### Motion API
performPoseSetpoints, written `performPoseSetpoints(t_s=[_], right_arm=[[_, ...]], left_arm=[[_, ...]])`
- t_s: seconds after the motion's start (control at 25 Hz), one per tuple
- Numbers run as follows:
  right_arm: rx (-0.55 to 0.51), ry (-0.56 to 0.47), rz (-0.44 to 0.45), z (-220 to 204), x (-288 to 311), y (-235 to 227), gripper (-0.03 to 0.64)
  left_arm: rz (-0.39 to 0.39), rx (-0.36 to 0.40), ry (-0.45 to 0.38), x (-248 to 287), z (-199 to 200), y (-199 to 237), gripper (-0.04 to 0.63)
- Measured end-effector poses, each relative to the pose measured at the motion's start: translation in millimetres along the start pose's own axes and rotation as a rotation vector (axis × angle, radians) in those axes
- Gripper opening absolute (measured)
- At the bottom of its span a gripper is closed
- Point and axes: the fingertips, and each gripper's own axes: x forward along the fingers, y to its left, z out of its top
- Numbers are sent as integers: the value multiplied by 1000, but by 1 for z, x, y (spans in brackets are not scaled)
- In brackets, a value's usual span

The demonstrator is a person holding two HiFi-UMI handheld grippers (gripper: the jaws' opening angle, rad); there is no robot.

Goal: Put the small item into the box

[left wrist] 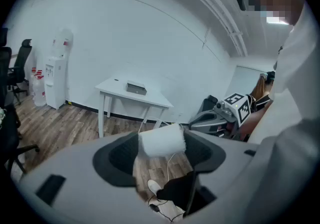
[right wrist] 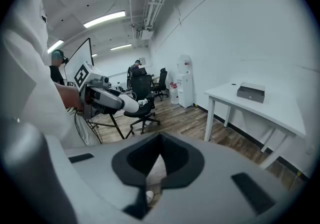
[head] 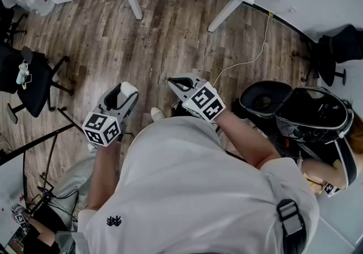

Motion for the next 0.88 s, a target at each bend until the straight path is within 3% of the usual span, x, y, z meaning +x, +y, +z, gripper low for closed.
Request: performPoseSetpoints(t_s=[0.24, 0.36, 0.56, 0.88], right_arm=[[-10, -28, 21, 11, 23, 44, 6], [-5, -17, 16, 7, 25, 44, 6], [28, -22, -19, 8, 23, 7, 6], [68, -114, -39, 50, 25, -91, 11]], left_arm=[[-1, 32, 10, -24, -14, 17, 291], [-8, 31, 20, -20, -17, 21, 291], [-30, 46, 32, 8, -1, 26, 291], [-73, 95, 89, 89, 69, 42, 291]])
